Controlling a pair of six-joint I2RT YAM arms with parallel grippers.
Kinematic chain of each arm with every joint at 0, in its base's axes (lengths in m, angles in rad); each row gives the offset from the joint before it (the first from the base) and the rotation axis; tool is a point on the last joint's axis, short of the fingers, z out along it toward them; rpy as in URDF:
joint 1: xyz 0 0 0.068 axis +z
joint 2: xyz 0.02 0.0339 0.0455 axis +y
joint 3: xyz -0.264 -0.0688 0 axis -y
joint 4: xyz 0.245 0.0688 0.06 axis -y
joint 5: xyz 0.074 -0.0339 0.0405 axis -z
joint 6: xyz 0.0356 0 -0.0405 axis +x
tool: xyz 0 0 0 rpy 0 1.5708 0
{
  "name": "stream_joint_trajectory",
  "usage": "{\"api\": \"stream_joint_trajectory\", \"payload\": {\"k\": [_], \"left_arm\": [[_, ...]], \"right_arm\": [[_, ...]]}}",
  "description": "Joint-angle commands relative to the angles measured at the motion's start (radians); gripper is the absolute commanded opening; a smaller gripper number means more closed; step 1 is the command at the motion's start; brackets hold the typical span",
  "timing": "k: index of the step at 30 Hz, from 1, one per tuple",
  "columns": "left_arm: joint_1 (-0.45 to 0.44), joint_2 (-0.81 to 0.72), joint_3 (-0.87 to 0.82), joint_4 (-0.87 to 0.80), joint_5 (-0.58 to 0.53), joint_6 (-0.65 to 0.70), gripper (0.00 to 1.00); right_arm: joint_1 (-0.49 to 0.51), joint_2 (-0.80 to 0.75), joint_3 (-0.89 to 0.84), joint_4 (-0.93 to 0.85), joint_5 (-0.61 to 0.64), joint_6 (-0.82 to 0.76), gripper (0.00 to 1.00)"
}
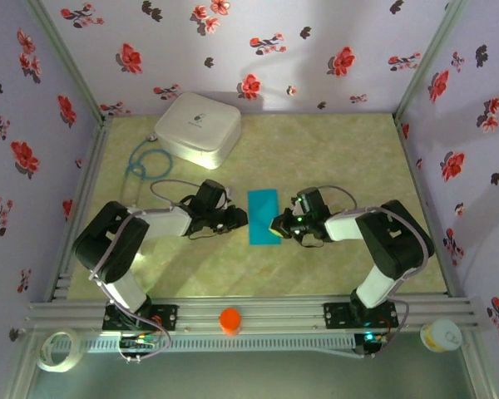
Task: Fold a paper plane with a square sheet of paper (pick it up from the middle)
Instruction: Third fold the triangle at the center of the table.
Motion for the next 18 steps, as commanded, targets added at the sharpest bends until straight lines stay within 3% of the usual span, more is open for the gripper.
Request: {"api": "stream_joint_trajectory", "payload": {"k": [1,18], "left_arm": [[-0.013,0.029,0.030,0.003,0.031,-0.007,0.26],[-0.021,0.087,0.057,-0.006,0.066,-0.008,0.27]], "right_arm": [[0.001,0.002,-0.029,-0.142,0.079,0.015,0.00],[0.000,-0.001,-0.028,-0.160,0.083,0.002,0.00]]}}
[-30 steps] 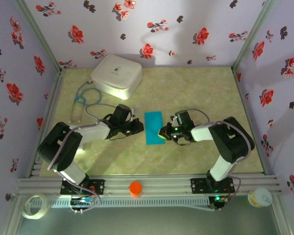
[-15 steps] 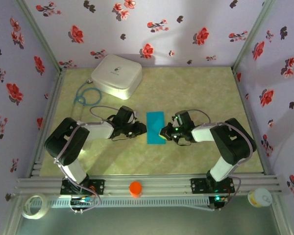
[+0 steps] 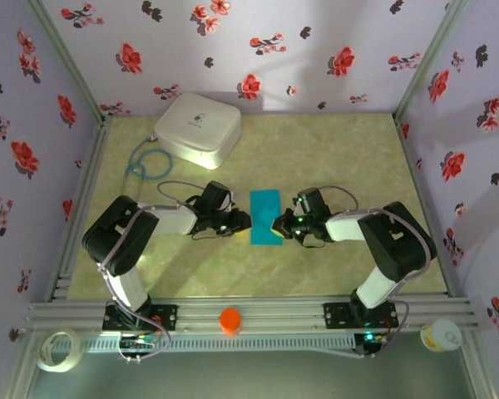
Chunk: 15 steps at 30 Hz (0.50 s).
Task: Fold a paper plane with a square sheet of paper (pick it up from the middle)
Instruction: Third fold the triangle at the center of the table.
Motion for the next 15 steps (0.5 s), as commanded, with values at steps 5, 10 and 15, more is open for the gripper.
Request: {"api": "stream_joint_trajectory", "payload": {"k": [5,10,15], "left_arm": [[-0.010,0.027,0.044,-0.038,0.021,0.003,0.28],[-0.017,0.052,0.076,-0.048,0.026,0.005,0.28],[-0.023,0.060,0.079,-0.049,0.026,0.005,0.26]], "right_arm": [[0.000,0.025,-0.026,-0.115,0.059,0.005,0.00],[0.000,0.023,-0.019,-0.127,0.056,-0.003,0.00],[0.001,0.025,-0.016,-0.130,0.056,-0.003,0.00]]}}
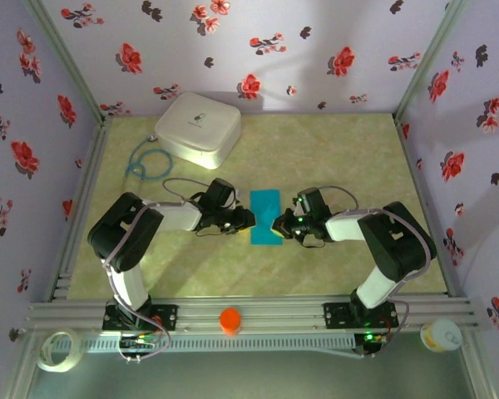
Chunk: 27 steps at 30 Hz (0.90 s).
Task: Fold a paper plane with a square sheet of paper (pick it up from the middle)
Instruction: Third fold the triangle at the center of the table.
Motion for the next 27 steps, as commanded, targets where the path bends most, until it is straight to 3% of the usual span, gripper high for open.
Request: {"api": "stream_joint_trajectory", "payload": {"k": [1,6,27], "left_arm": [[-0.008,0.017,0.019,-0.027,0.014,0.004,0.27],[-0.007,0.018,0.024,-0.049,-0.008,0.006,0.30],[0.029,0.056,-0.022,0.152,0.046,-0.100,0.22]], "right_arm": [[0.001,0.025,-0.015,-0.128,0.055,-0.003,0.00],[0.000,0.022,-0.013,-0.131,0.056,-0.002,0.00],[0.001,0.023,0.000,-0.136,0.036,-0.022,0.02]]}}
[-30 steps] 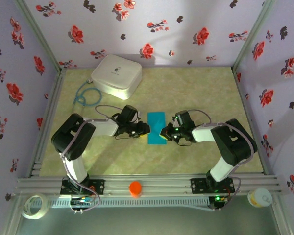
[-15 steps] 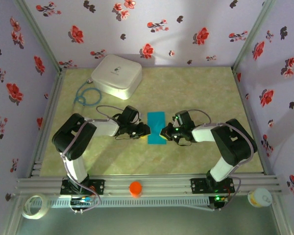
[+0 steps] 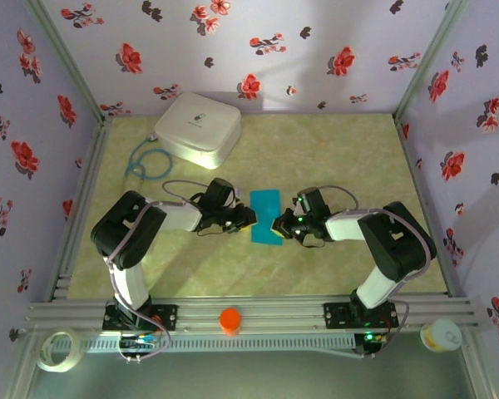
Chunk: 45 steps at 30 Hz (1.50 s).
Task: Fold a paper plane with a square sheet of paper (pick it up from the middle)
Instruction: Third fold the triangle at the center of the table.
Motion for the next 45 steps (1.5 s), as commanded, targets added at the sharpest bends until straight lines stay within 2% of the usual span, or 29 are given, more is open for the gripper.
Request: {"api": "stream_joint_trajectory", "payload": {"k": [1,4,7,10,16,17,19,20,24,29,32,34,37,45], "left_arm": [[0.010,0.030,-0.007,0.044,0.028,-0.023,0.21],[0.012,0.034,-0.007,0.045,0.029,-0.025,0.18],[0.013,0.032,-0.013,0.056,0.035,-0.030,0.09],[0.013,0.023,-0.020,0.072,0.043,-0.038,0.01],[0.016,-0.022,-0.033,0.059,0.043,-0.048,0.00],[0.017,-0.029,-0.036,0.054,0.045,-0.050,0.00],[0.017,-0.041,-0.043,0.053,0.045,-0.061,0.00],[0.017,-0.047,-0.045,0.055,0.046,-0.064,0.00],[0.017,-0.070,-0.045,0.034,0.041,-0.059,0.00],[0.018,-0.074,-0.044,0.023,0.043,-0.055,0.00],[0.018,-0.072,-0.046,0.026,0.044,-0.054,0.00],[0.017,-0.070,-0.045,0.029,0.045,-0.056,0.00],[0.018,-0.068,-0.045,0.029,0.046,-0.055,0.00],[0.018,-0.069,-0.046,0.031,0.046,-0.055,0.00]], "right_arm": [[0.001,0.022,-0.005,-0.122,0.034,-0.024,0.03],[0.000,0.014,-0.002,-0.111,0.019,-0.035,0.05],[0.001,-0.008,0.008,-0.110,-0.001,-0.064,0.10],[0.001,-0.039,0.026,-0.136,-0.003,-0.100,0.20],[0.008,-0.170,0.038,-0.187,0.036,-0.200,0.33],[0.017,-0.197,0.044,-0.219,0.063,-0.232,0.36],[0.055,-0.251,0.047,-0.271,0.150,-0.314,0.52],[0.090,-0.282,0.044,-0.288,0.205,-0.364,0.54],[0.256,-0.379,0.011,-0.290,0.469,-0.570,0.56],[0.449,-0.432,-0.081,-0.105,0.653,-0.801,0.58],[0.551,-0.403,-0.104,-0.032,0.796,-0.955,0.64],[0.593,-0.368,-0.116,0.018,0.863,-1.031,0.68],[0.638,-0.321,-0.095,0.027,0.927,-1.106,0.68],[0.676,-0.198,-0.069,0.075,1.045,-1.166,0.68]]}}
